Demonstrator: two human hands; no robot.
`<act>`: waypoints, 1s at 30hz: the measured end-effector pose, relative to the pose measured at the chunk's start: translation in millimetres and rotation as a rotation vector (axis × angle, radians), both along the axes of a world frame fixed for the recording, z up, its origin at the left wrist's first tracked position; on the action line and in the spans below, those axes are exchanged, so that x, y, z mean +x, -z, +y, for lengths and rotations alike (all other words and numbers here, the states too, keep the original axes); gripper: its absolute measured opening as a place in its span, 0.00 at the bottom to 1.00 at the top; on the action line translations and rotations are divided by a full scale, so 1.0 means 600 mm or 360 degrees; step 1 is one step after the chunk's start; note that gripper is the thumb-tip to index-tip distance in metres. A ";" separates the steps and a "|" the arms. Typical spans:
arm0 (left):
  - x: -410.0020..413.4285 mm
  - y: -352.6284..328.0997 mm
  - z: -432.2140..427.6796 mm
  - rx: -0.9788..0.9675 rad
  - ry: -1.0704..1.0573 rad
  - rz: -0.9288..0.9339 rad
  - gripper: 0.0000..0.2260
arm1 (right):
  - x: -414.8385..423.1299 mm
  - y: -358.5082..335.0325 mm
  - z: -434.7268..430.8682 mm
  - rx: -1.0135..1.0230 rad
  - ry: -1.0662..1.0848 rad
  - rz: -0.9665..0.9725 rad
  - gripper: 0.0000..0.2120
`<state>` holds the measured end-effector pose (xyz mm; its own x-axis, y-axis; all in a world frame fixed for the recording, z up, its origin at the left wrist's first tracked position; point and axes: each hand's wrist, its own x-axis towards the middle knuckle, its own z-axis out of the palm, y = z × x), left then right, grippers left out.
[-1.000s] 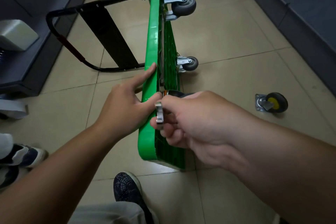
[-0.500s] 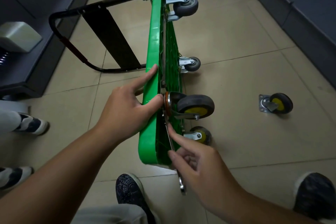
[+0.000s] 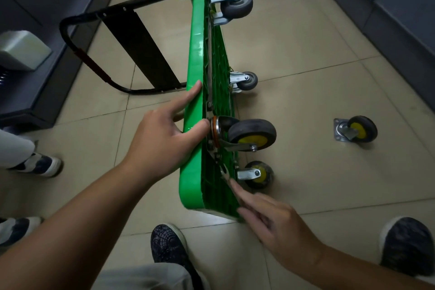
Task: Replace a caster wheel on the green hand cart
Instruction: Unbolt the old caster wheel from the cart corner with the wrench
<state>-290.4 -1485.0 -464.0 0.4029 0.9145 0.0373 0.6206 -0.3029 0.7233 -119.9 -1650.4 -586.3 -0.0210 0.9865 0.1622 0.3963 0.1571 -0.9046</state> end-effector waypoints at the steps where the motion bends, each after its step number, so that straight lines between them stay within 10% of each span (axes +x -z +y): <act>1: 0.001 0.000 0.000 0.0014 -0.0005 0.0015 0.35 | 0.007 -0.015 -0.016 -0.0163 -0.0023 0.0070 0.29; 11: 0.004 -0.001 0.002 0.0036 -0.0030 -0.0007 0.34 | -0.001 -0.234 0.037 -0.1057 0.0157 0.1391 0.18; 30: 0.002 -0.010 -0.002 0.0035 0.0010 -0.0002 0.37 | -0.030 -0.274 0.128 -0.1197 0.0163 0.1375 0.05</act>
<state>-289.3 -1486.0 -458.2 0.4085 0.9109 0.0580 0.6179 -0.3227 0.7170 -137.6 -1573.9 -421.8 -0.1037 0.8305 -0.5473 -0.4223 -0.5350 -0.7318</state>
